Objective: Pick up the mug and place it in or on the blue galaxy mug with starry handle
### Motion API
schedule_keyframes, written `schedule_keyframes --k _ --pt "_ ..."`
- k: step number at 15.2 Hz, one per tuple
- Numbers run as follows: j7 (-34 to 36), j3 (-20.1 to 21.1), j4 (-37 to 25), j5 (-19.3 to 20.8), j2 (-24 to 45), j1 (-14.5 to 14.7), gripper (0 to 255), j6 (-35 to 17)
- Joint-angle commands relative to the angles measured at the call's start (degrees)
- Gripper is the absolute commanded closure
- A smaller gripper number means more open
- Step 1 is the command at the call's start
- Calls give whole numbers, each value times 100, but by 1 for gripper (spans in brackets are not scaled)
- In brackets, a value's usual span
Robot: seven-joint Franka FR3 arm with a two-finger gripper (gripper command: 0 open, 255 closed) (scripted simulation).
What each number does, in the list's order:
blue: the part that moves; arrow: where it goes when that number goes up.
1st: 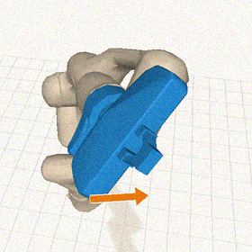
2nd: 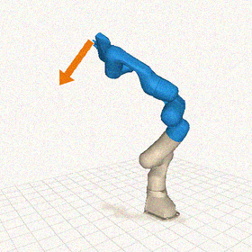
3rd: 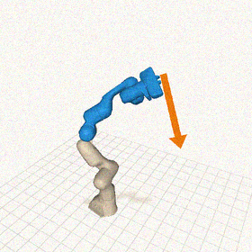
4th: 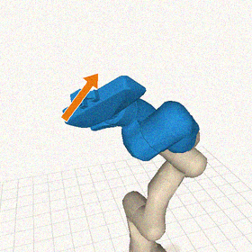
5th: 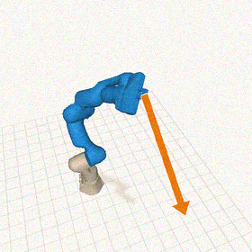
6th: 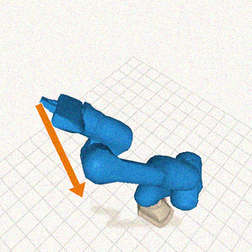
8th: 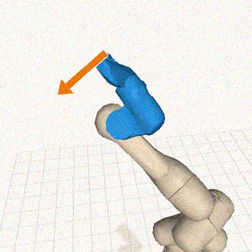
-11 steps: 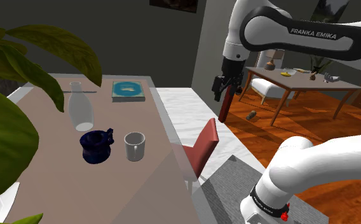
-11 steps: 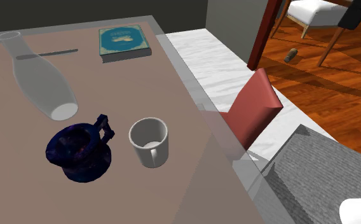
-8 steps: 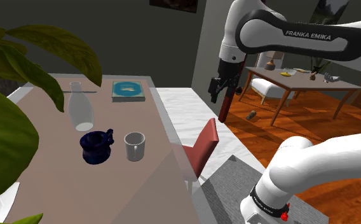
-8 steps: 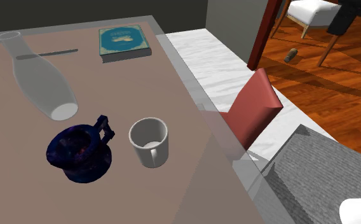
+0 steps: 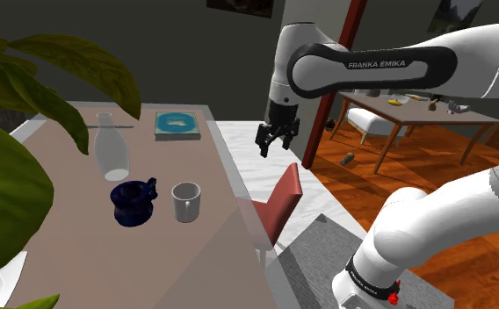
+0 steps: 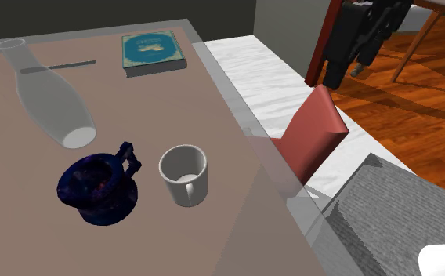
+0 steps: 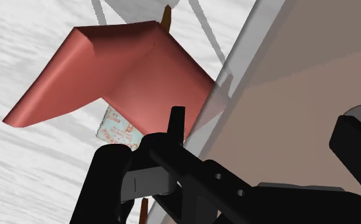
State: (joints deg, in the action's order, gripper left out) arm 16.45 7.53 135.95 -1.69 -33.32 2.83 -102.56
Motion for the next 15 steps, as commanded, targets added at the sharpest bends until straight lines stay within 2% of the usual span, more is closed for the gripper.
schedule_keyframes --k 1,8,15 --pt "125 109 -37 -82 349 40 0 -335" --pt "593 506 -384 -249 1599 184 0 -1297" --pt "1098 839 -1081 -163 2990 325 0 -2053"
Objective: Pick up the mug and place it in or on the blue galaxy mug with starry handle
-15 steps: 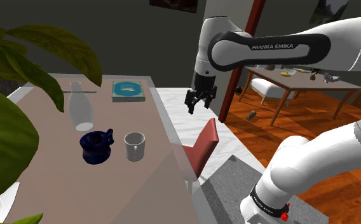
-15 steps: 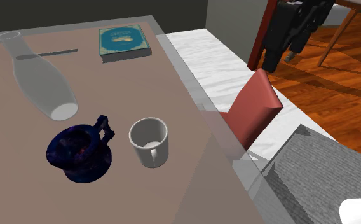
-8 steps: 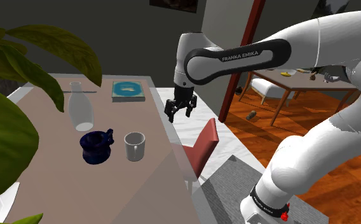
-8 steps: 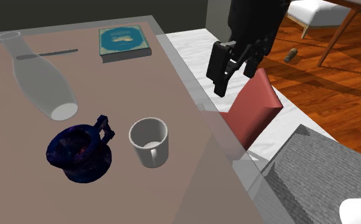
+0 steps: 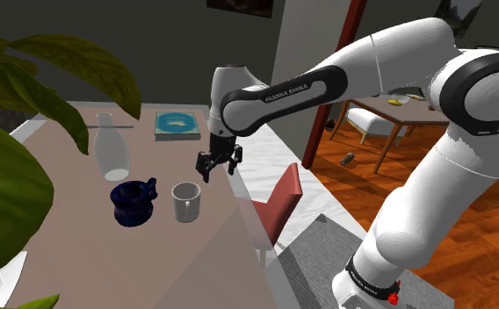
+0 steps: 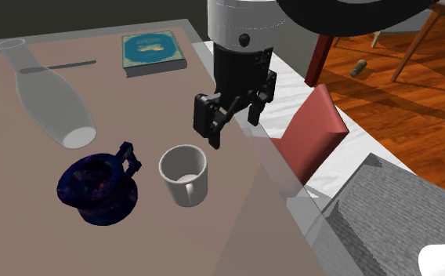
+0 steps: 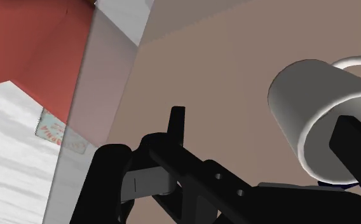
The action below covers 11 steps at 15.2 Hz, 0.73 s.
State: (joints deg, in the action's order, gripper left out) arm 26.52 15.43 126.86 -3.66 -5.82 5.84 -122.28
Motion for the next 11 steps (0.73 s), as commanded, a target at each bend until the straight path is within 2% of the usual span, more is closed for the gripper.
schedule_keyframes --k 1,5,11 --pt "168 87 -299 68 446 50 0 -167" --pt "419 176 -764 209 1127 160 0 -406" --pt "482 172 -585 299 1384 188 0 -834"
